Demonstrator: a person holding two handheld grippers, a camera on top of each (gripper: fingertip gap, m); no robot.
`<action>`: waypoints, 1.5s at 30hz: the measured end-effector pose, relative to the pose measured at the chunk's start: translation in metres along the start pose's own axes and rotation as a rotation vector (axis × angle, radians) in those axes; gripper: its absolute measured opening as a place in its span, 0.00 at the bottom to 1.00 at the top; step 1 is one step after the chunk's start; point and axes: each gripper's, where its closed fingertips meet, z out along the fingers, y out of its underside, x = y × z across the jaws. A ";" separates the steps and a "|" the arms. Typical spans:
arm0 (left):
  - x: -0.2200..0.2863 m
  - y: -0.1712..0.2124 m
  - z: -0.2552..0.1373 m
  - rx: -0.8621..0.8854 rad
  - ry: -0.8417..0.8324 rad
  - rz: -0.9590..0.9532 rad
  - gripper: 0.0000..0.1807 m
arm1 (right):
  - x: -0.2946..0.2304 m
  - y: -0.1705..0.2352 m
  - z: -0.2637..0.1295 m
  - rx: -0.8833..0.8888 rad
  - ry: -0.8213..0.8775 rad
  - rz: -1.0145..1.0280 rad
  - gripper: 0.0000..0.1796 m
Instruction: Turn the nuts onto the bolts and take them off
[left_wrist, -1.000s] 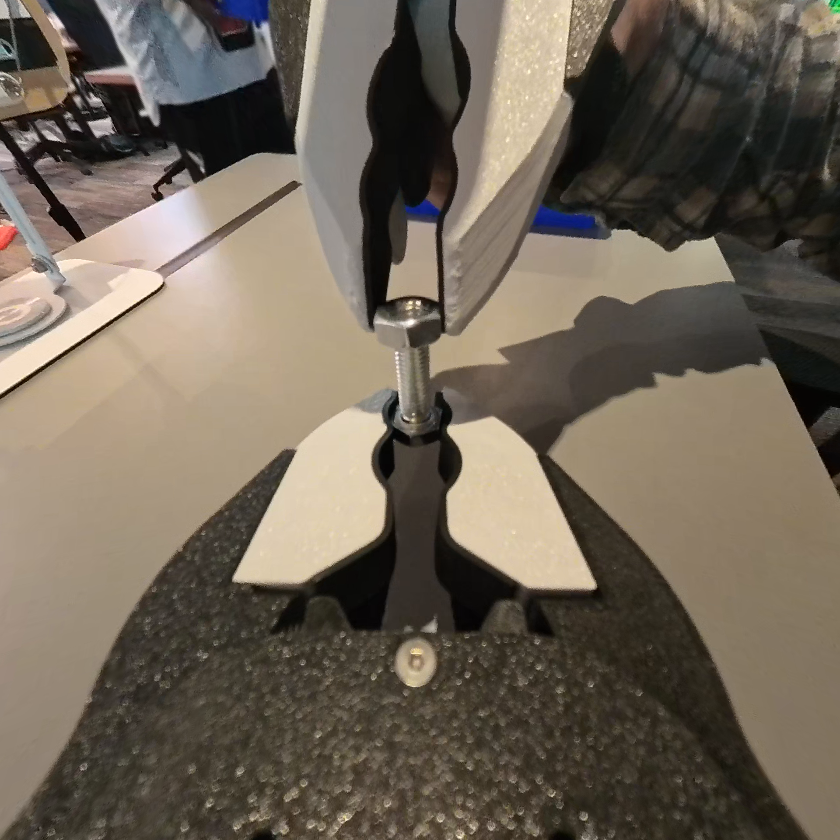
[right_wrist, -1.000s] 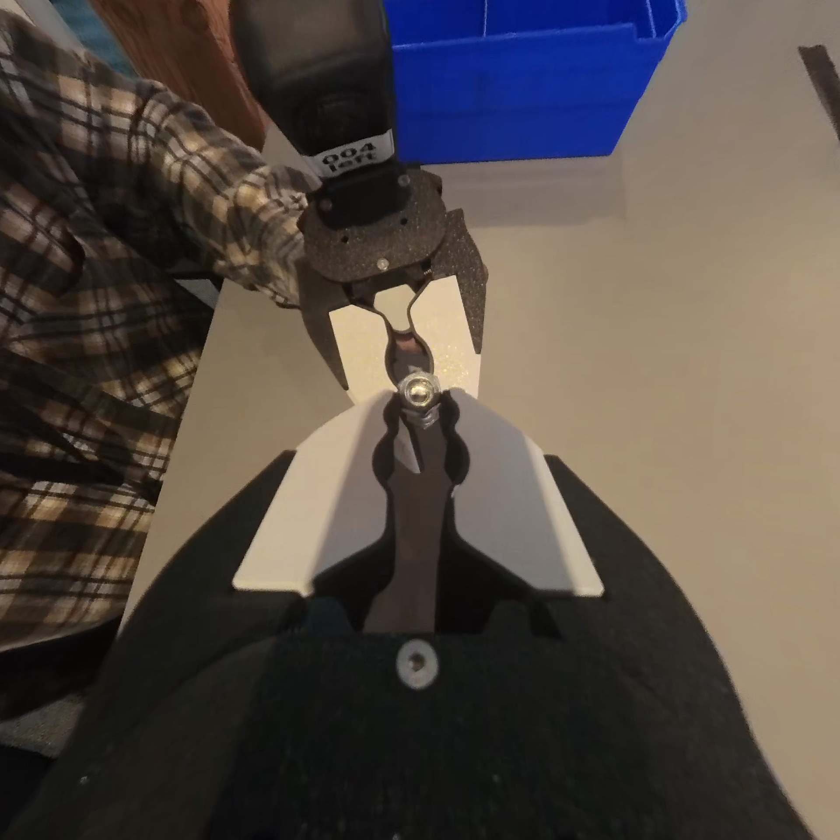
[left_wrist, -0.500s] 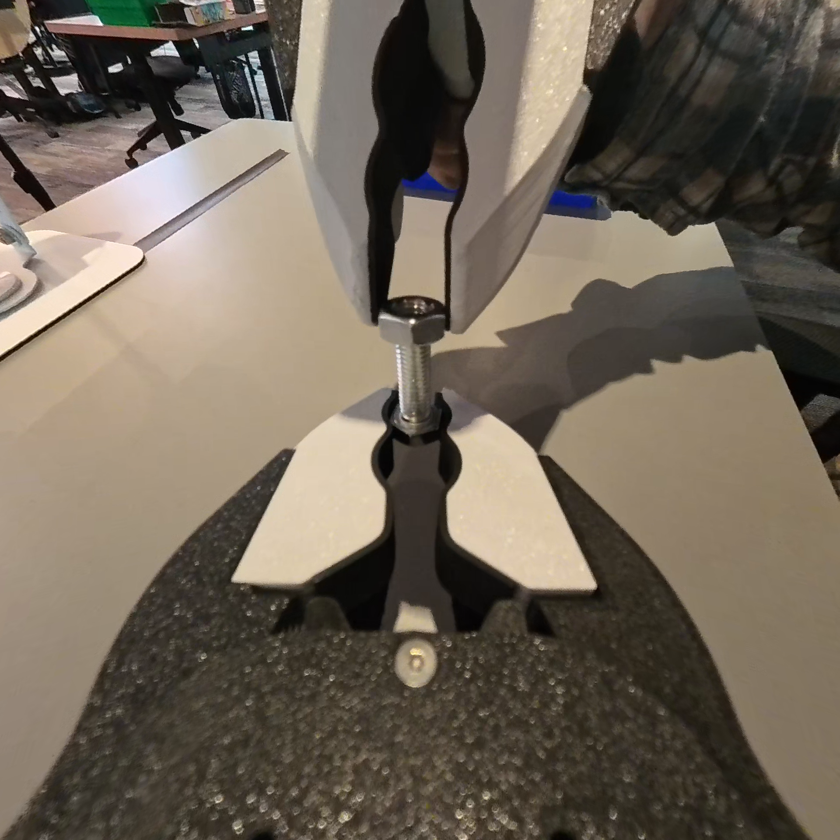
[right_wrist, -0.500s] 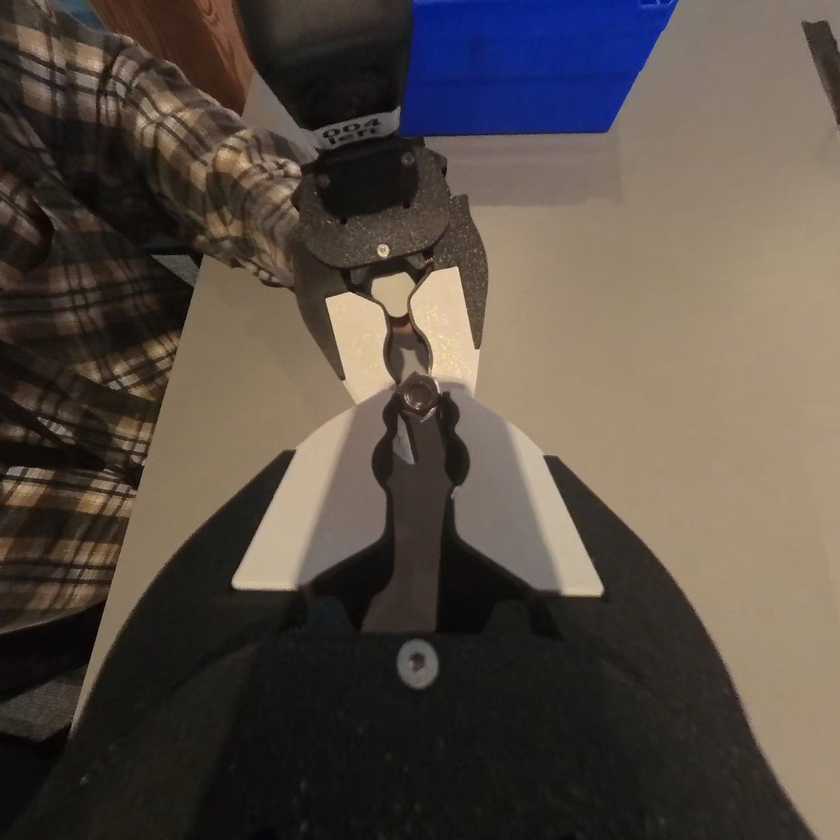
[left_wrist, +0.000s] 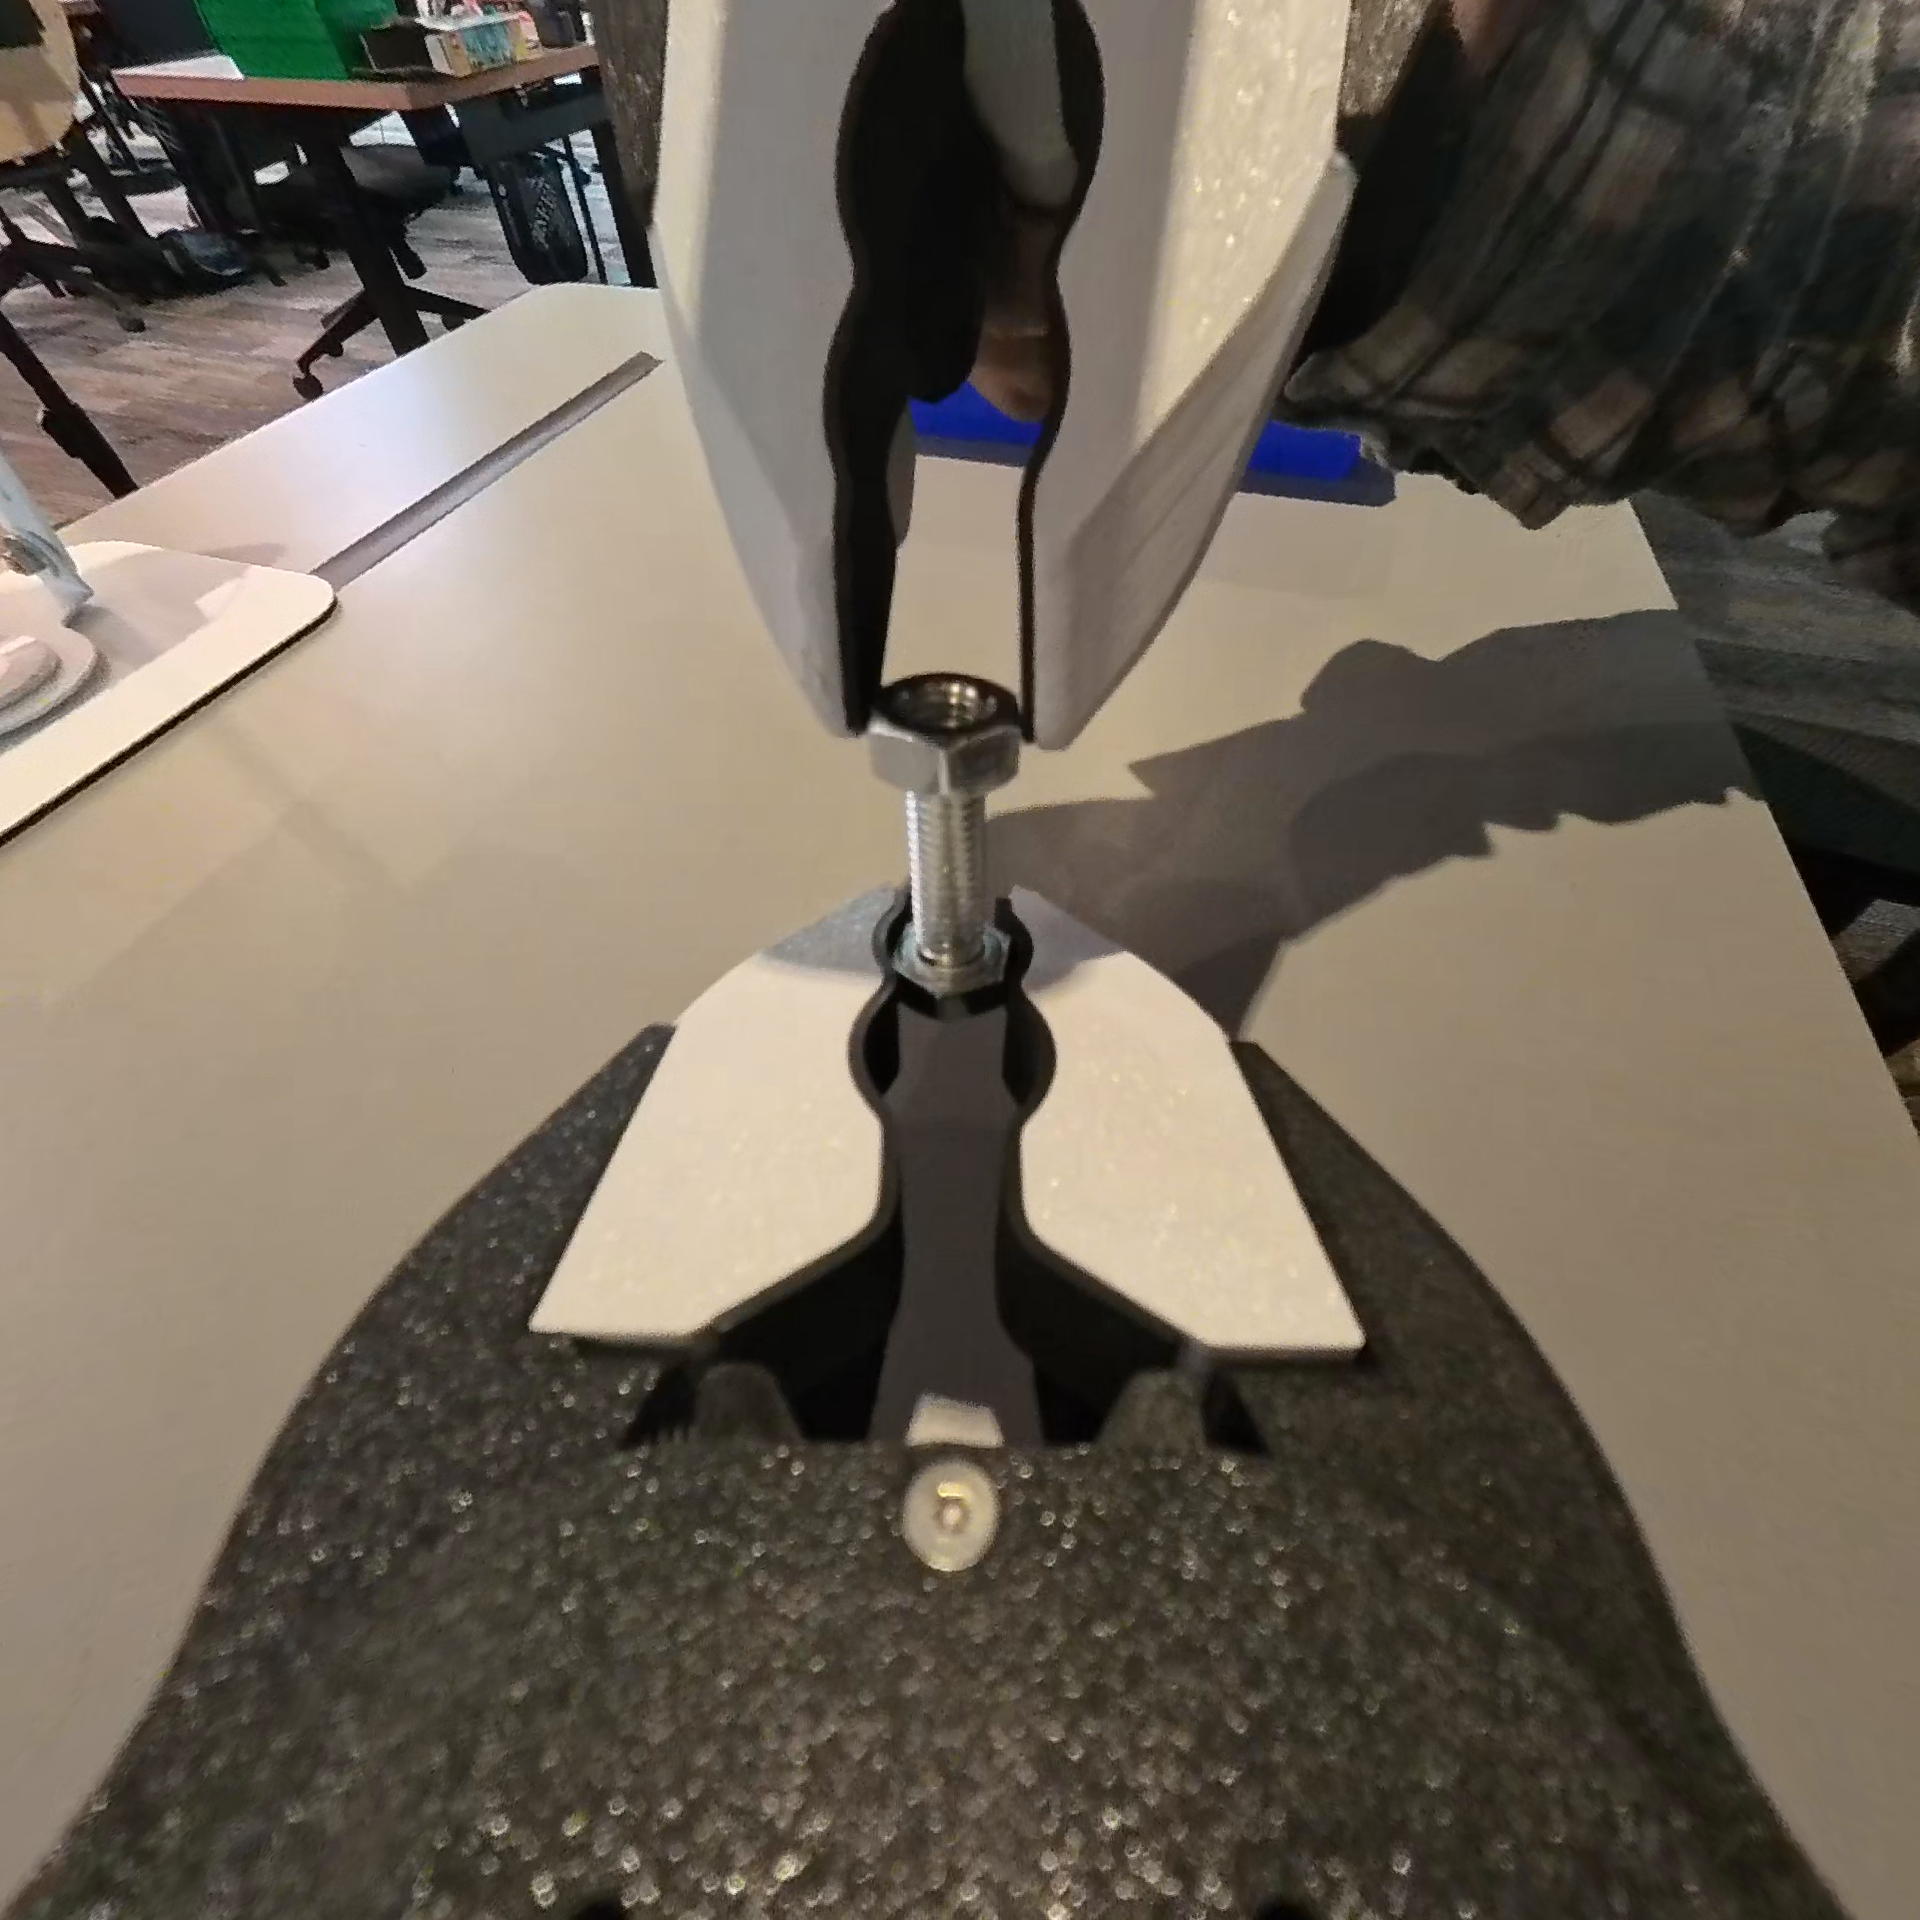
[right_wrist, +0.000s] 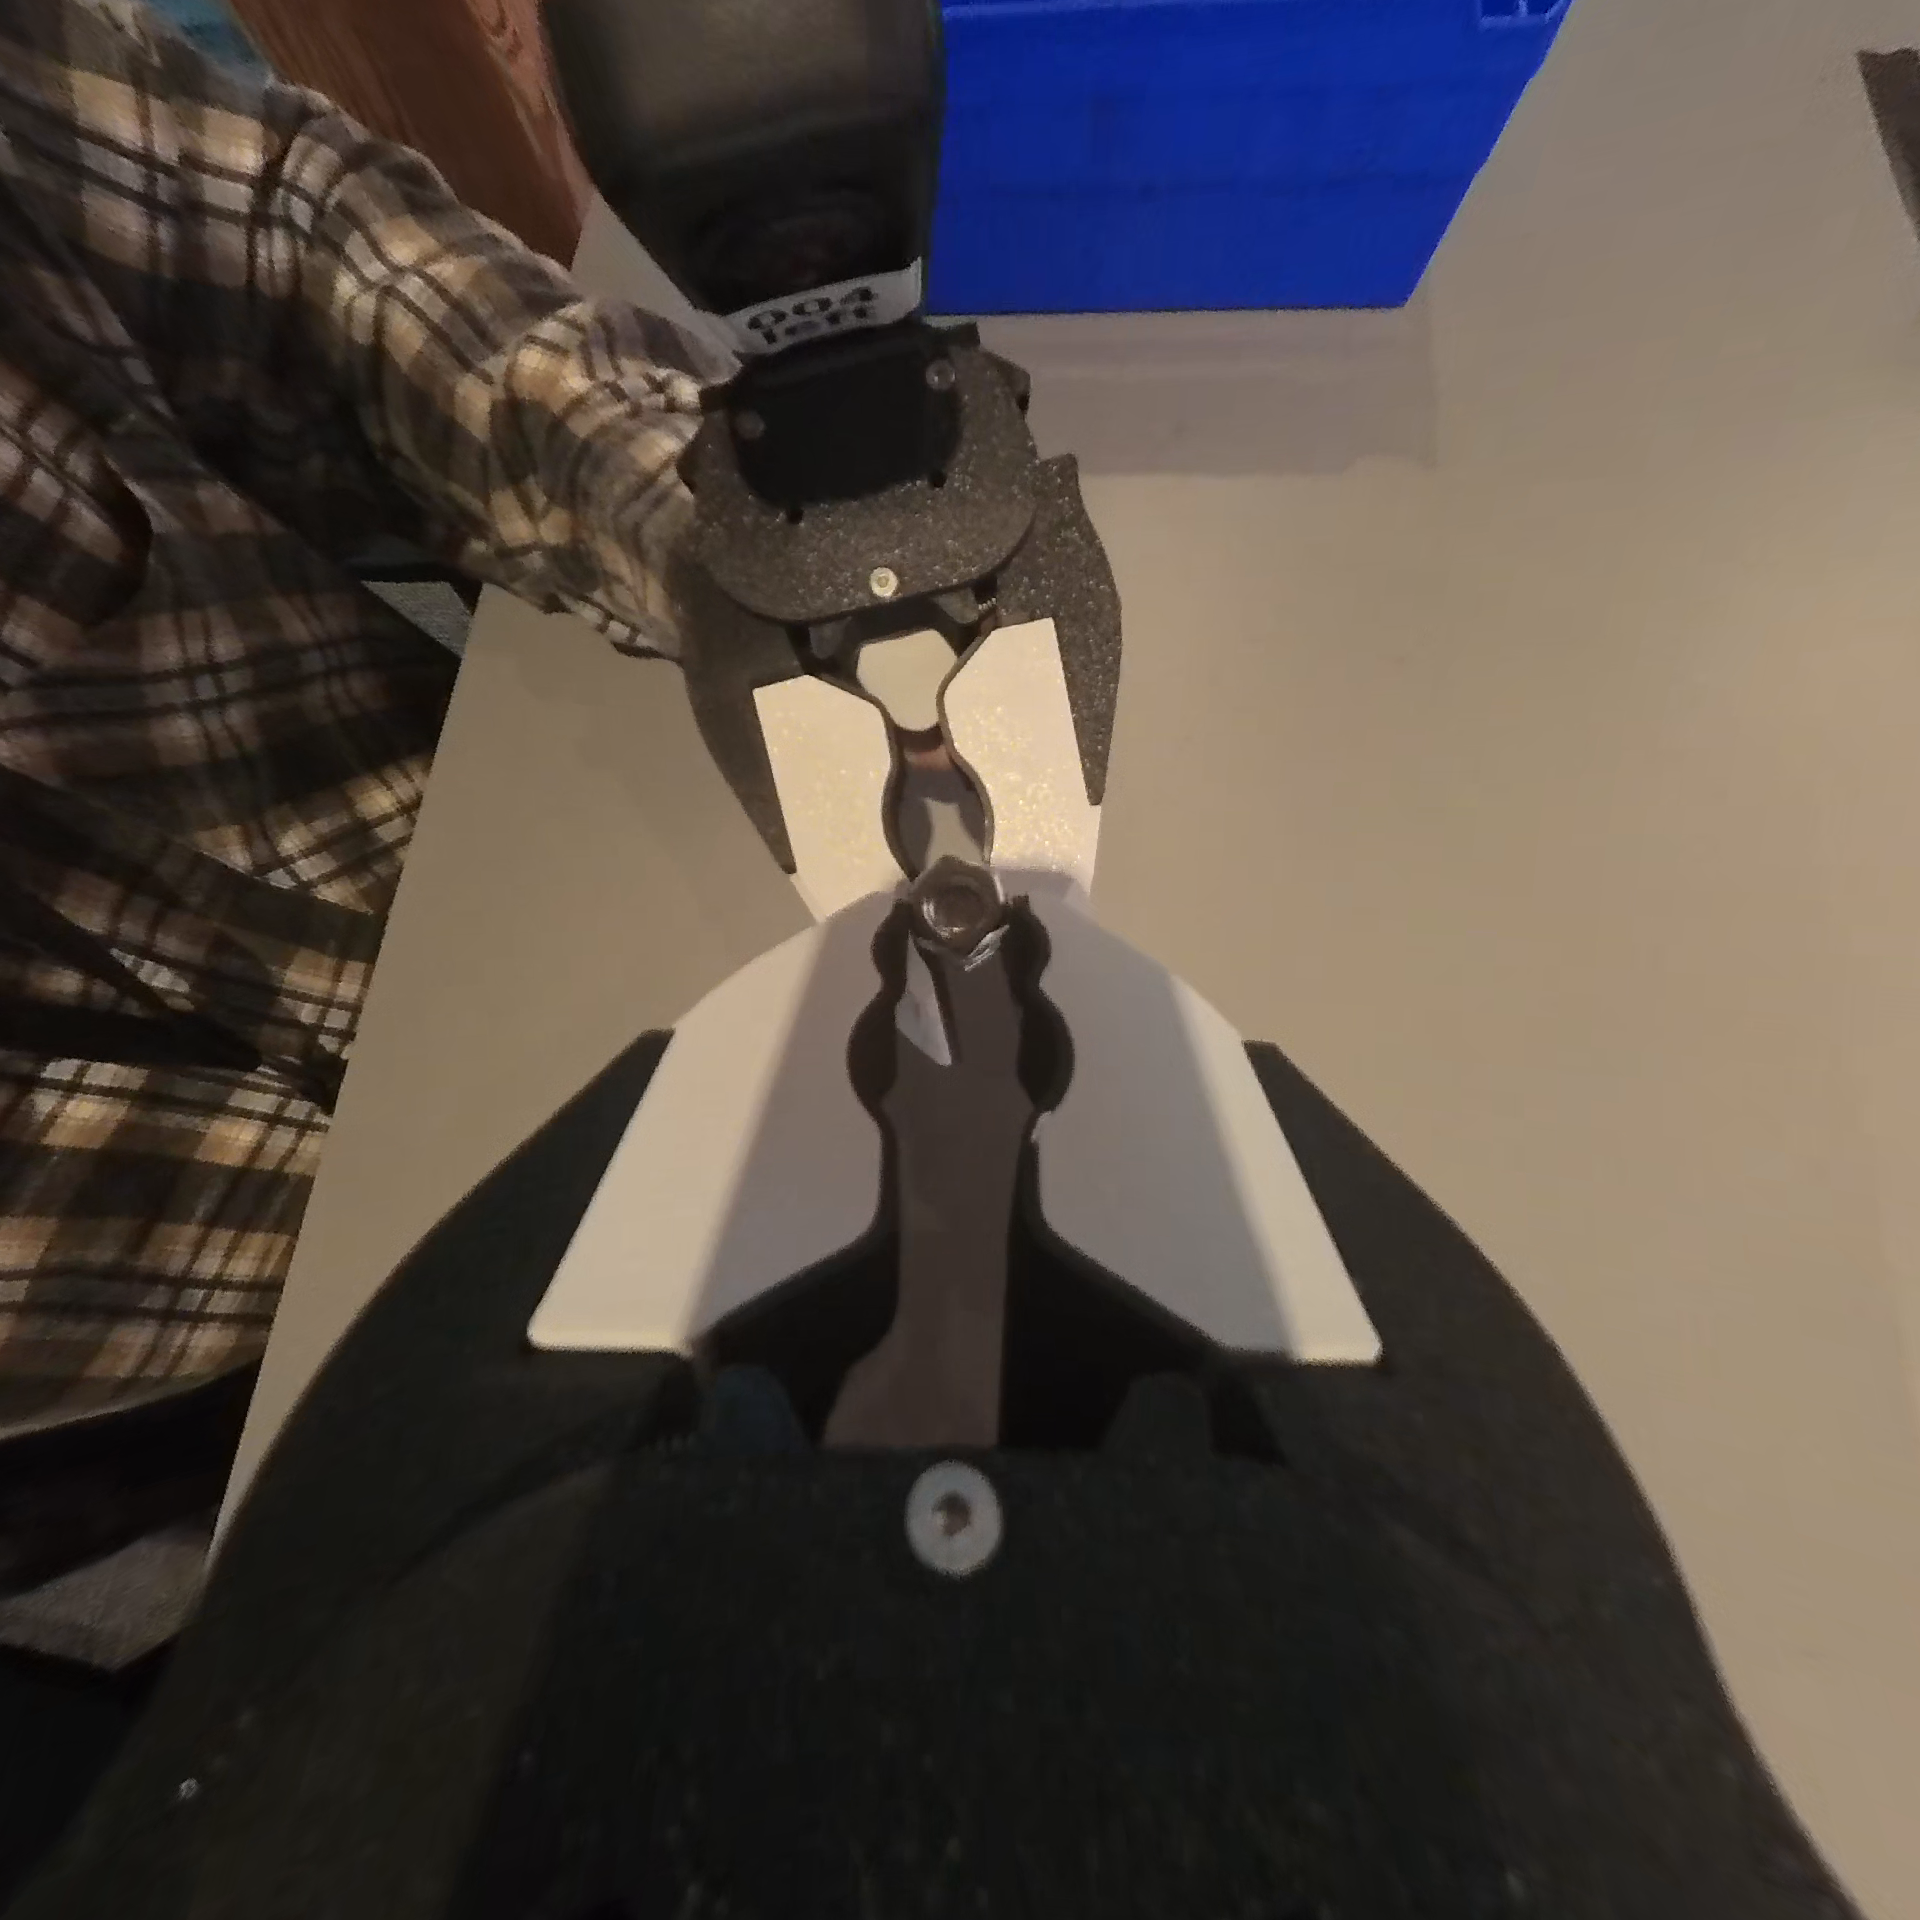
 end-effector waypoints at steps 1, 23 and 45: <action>0.000 0.000 0.000 0.000 0.002 0.000 0.08 | 0.000 0.000 0.000 0.001 0.001 -0.002 0.10; 0.000 -0.003 -0.001 0.015 -0.002 0.002 0.08 | 0.000 -0.004 -0.001 0.014 0.002 -0.019 0.12; 0.003 -0.032 -0.016 0.215 -0.001 0.002 0.08 | 0.023 -0.036 -0.019 0.701 0.191 0.098 0.53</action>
